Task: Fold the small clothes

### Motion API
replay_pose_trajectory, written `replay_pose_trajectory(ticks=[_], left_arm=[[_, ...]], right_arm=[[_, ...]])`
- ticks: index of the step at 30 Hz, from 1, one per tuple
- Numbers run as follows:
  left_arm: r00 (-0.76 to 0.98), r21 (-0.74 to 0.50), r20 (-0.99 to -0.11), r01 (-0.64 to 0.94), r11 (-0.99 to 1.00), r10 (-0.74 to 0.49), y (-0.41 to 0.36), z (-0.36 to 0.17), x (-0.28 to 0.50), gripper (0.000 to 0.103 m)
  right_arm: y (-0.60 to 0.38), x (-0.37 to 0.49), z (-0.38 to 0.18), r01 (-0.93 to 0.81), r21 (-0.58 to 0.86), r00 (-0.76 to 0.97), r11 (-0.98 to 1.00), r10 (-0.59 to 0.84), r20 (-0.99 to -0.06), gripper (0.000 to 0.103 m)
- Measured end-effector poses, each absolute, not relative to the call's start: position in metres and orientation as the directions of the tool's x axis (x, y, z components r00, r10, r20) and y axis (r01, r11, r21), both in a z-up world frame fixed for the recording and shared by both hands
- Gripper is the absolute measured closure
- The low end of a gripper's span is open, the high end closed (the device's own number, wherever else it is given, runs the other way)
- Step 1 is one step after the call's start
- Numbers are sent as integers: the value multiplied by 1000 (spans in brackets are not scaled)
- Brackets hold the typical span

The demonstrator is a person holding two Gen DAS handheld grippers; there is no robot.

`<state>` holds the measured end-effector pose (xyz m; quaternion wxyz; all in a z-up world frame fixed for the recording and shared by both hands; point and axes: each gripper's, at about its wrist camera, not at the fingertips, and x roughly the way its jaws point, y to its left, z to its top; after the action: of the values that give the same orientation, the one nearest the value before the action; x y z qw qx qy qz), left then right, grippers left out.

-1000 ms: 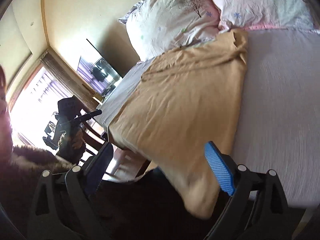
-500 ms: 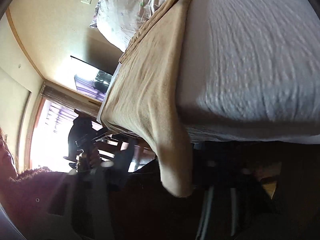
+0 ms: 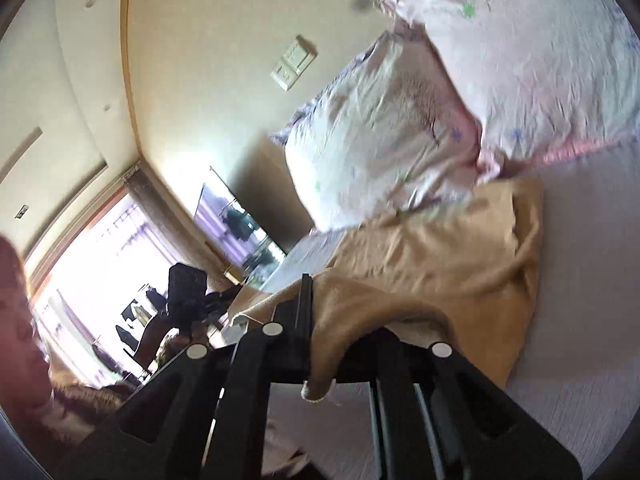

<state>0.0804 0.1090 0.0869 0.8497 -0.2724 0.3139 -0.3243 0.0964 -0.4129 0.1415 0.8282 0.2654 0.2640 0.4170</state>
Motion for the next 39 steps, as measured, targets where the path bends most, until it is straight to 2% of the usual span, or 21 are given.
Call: replay_pose_trajectory(ticks=[2, 4, 6, 8, 10, 11, 13, 14, 15, 17, 18, 19, 20, 21, 22, 25, 27, 31, 32, 35, 39], left_arm=[[626, -667, -377, 327, 669, -682, 103, 86, 136, 100], [635, -657, -439, 255, 709, -635, 100, 73, 183, 100], [601, -639, -535, 171, 750, -594, 91, 42, 229, 100], [558, -627, -608, 99, 772, -565, 87, 15, 260, 100], [540, -642, -623, 60, 764, -566, 91, 2, 275, 100], [539, -662, -611, 53, 747, -580, 94, 0, 277, 100], [532, -699, -589, 40, 714, -608, 101, -1, 278, 99], [524, -731, -574, 20, 682, -629, 107, -5, 279, 99], [515, -765, -554, -4, 644, -654, 113, -6, 280, 99], [525, -842, -487, -67, 536, -698, 127, -6, 285, 99], [542, -863, -458, -81, 499, -705, 137, -3, 284, 98], [564, -863, -452, -83, 498, -691, 143, 3, 278, 90], [584, -846, -464, -71, 528, -666, 147, 14, 271, 69], [596, -824, -480, -55, 564, -643, 150, 22, 263, 56], [604, -798, -499, -40, 601, -622, 153, 30, 254, 39], [577, -715, -573, -4, 699, -582, 152, 44, 224, 38], [539, -668, -623, 10, 744, -567, 145, 40, 208, 38], [475, -620, -678, 40, 784, -560, 123, 25, 191, 38], [466, -601, -694, 45, 798, -549, 114, 19, 193, 38], [479, -509, -746, 40, 860, -463, 100, 16, 193, 38], [526, -426, -783, -66, 902, -331, 86, 17, 199, 39]], right_arm=[[-415, 155, 135, -453, 691, 583, 563, 774, -248, 97], [-410, 210, 108, -322, 711, 617, 625, 708, -343, 97], [-403, 257, 63, -161, 708, 603, 688, 636, -482, 97], [-398, 278, 27, -62, 704, 562, 707, 608, -561, 97], [-398, 285, 8, -3, 701, 545, 713, 589, -597, 95], [-399, 289, 4, 14, 710, 539, 704, 593, -598, 94], [-405, 298, 1, 40, 732, 545, 680, 599, -586, 81], [-410, 297, 6, 47, 732, 566, 680, 585, -580, 58], [-415, 298, 10, 47, 733, 598, 679, 569, -565, 40], [-422, 295, 27, 29, 736, 655, 677, 543, -525, 31], [-424, 289, 33, 3, 751, 667, 661, 558, -494, 30], [-425, 280, 38, -28, 767, 665, 641, 585, -464, 30], [-424, 271, 42, -51, 768, 653, 639, 603, -459, 30], [-422, 262, 45, -69, 759, 636, 647, 615, -466, 30], [-419, 250, 47, -88, 742, 613, 665, 623, -486, 30], [-413, 222, 41, -101, 711, 558, 696, 631, -538, 29], [-414, 212, 26, -46, 652, 554, 756, 563, -614, 16], [-408, 202, 21, -57, 598, 581, 800, 514, -632, 15], [-408, 197, 24, -70, 615, 594, 785, 528, -607, 14], [-408, 186, 35, -175, 718, 643, 674, 630, -436, 11], [-428, 173, 41, -200, 750, 690, 631, 634, -349, 10]])
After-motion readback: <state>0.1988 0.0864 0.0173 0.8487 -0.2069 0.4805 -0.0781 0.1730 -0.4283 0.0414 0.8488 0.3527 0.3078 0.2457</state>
